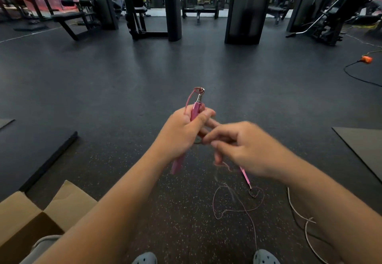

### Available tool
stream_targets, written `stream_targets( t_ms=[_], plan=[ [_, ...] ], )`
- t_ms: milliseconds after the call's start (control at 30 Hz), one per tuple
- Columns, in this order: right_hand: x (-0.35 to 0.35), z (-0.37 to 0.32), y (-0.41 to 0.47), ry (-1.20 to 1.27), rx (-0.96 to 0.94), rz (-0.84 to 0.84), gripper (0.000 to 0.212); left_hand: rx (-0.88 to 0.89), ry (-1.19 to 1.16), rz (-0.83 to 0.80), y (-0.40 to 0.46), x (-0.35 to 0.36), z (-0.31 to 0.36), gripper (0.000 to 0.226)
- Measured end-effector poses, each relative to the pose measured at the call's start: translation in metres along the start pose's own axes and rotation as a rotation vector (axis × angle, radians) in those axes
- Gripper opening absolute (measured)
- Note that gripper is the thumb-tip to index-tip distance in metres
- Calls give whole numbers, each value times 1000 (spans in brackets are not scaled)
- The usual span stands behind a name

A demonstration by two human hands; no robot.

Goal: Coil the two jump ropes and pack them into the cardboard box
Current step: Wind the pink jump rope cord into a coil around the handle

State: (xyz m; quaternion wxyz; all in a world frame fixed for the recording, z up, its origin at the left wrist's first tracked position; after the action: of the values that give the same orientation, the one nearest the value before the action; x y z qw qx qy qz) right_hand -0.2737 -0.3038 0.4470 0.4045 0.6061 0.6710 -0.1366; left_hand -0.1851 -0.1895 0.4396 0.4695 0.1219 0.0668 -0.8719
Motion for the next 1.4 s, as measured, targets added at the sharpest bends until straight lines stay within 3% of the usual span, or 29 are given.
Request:
stream_targets(
  t_ms=[100, 233, 367, 500, 600, 633, 733, 900, 1033, 1133, 1267, 1400],
  plan=[
    [-30, 0, -2, -128, -32, 198, 5, -34, 12, -55, -3, 1, 4, 31],
    [-52, 2, -6, -220, -116, 412, 18, -53, 83, -168, -6, 14, 9, 41],
    [-54, 7, -4, -194, -174, 377, 5, -121, -51, -286, -9, 24, 3, 35],
    [-57, 22, -6, -83, -85, 454, 21, -159, -178, -376, -9, 25, 2, 27],
    [-48, 25, -2, 7, -58, 353, 7, -204, -299, -442, -12, 27, 3, 27],
    [-47, 25, -2, 31, -58, 333, 14, -216, -341, -457, -13, 27, 3, 26],
    [-46, 24, -2, 72, -63, 279, 29, -223, -431, -452, -13, 25, 3, 25],
    [-46, 30, -5, 240, 57, 441, 3, -199, -324, -346, -12, 25, 6, 33],
    [-52, 29, -7, 145, 75, 448, 13, -224, -363, -344, -13, 24, 5, 32],
    [-49, 26, -6, 120, 25, 393, 6, -248, -445, -399, -15, 26, 3, 29],
    [-49, 28, -5, 102, -3, 347, 24, -250, -514, -398, -16, 25, 2, 26],
    [-48, 36, -7, 322, 55, 441, 14, -222, -461, -360, -15, 25, 4, 33]
  ],
)
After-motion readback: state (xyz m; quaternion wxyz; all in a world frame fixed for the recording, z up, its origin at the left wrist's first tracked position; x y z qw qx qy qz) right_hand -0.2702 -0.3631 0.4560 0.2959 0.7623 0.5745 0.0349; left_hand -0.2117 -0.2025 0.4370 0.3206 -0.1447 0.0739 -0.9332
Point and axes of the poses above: each hand's wrist, its own y-axis towards the middle knuckle, its own x-axis out of the palm, z = x × y, the point moved 6 cm from there along y, towards the middle knuckle, and after that the axes turned 15 degrees about -x, right-handed, at the moved point
